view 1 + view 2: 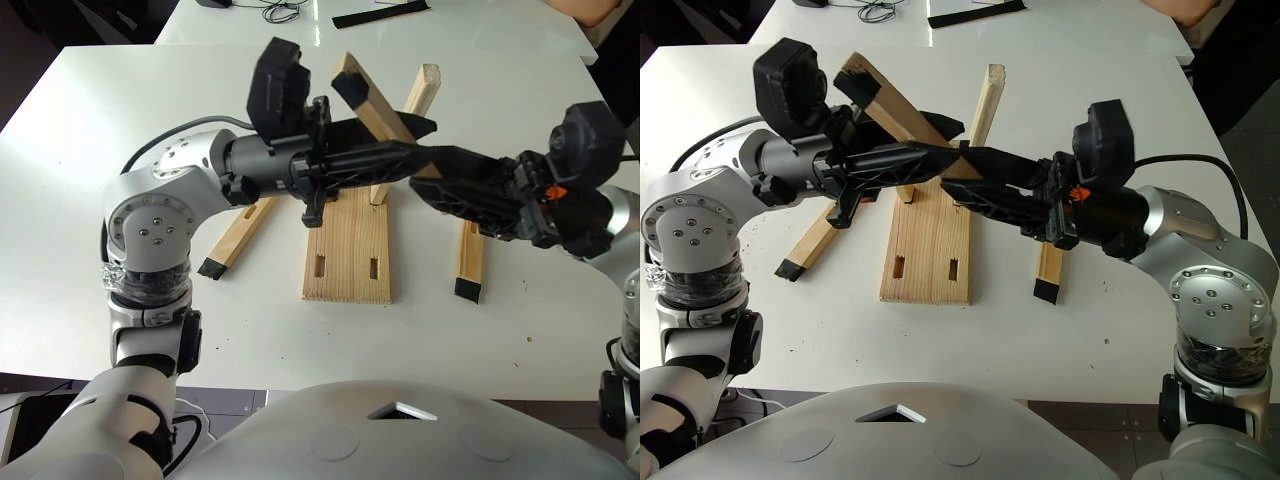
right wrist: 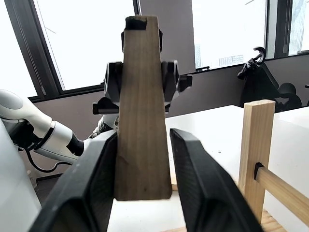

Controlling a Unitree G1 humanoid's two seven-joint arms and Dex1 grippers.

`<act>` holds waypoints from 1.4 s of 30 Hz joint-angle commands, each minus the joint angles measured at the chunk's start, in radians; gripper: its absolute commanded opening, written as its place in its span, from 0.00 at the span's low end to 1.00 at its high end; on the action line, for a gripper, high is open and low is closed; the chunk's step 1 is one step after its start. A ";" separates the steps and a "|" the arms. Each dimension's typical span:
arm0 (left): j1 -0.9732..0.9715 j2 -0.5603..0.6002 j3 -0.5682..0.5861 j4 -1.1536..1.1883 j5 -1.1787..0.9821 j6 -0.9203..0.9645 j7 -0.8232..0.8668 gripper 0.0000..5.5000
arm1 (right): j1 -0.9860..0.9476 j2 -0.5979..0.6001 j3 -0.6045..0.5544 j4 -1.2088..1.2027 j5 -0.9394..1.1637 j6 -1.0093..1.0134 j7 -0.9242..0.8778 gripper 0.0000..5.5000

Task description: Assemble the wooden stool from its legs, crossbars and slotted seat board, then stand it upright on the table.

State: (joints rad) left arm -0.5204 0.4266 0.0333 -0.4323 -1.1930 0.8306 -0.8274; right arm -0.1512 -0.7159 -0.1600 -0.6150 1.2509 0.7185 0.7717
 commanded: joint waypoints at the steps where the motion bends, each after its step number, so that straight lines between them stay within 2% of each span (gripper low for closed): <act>1: -0.013 0.018 0.025 0.011 0.016 -0.022 -0.008 0.24 | 0.019 -0.030 0.008 0.001 -0.058 0.010 0.014 0.43; 5: -0.012 0.112 0.087 0.058 0.081 -0.037 -0.015 0.24 | 0.069 -0.045 0.018 -0.009 -0.149 -0.014 0.034 0.44; 9: 0.074 0.377 0.156 0.155 0.175 -0.014 -0.212 0.24 | 0.171 -0.039 -0.021 -0.051 -0.197 -0.035 0.012 0.44; 11: 0.112 0.489 0.167 0.233 0.285 -0.095 -0.320 0.24 | 0.226 -0.024 -0.043 -0.078 -0.209 -0.050 -0.010 0.44; 13: 0.113 0.551 0.141 0.370 0.452 -0.271 -0.398 0.24 | 0.285 -0.001 -0.060 -0.120 -0.218 -0.070 -0.037 0.44; 15: 0.068 0.548 0.086 0.536 0.614 -0.452 -0.413 0.24 | 0.331 0.024 -0.061 -0.155 -0.233 -0.091 -0.069 0.44; 17: 0.034 0.508 0.032 0.703 0.775 -0.648 -0.356 0.24 | 0.339 0.042 -0.040 -0.158 -0.256 -0.105 -0.085 0.44; 19: 0.010 0.456 -0.001 0.840 0.871 -0.766 -0.298 0.24 | 0.332 0.053 -0.012 -0.152 -0.294 -0.118 -0.101 0.44; 25: 0.122 0.442 -0.050 1.023 1.049 -1.113 -0.292 0.24 | 0.334 0.052 0.001 -0.153 -0.335 -0.134 -0.106 0.44; 30: 0.207 0.458 -0.021 0.974 0.999 -1.116 -0.388 0.24 | 0.363 0.045 -0.003 -0.164 -0.356 -0.142 -0.107 0.44; 38: 0.466 0.580 -0.003 0.563 0.789 -0.795 -0.638 0.24 | 0.371 0.061 0.008 -0.181 -0.365 -0.143 -0.140 0.44; 42: 0.536 0.611 0.037 0.426 0.696 -0.651 -0.674 0.24 | 0.369 0.060 -0.001 -0.180 -0.356 -0.143 -0.148 0.44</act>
State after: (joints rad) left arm 0.0125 1.0142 0.0378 0.0540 -0.4536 0.1192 -1.4961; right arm 0.2213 -0.6575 -0.1547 -0.7872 0.8960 0.5799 0.6315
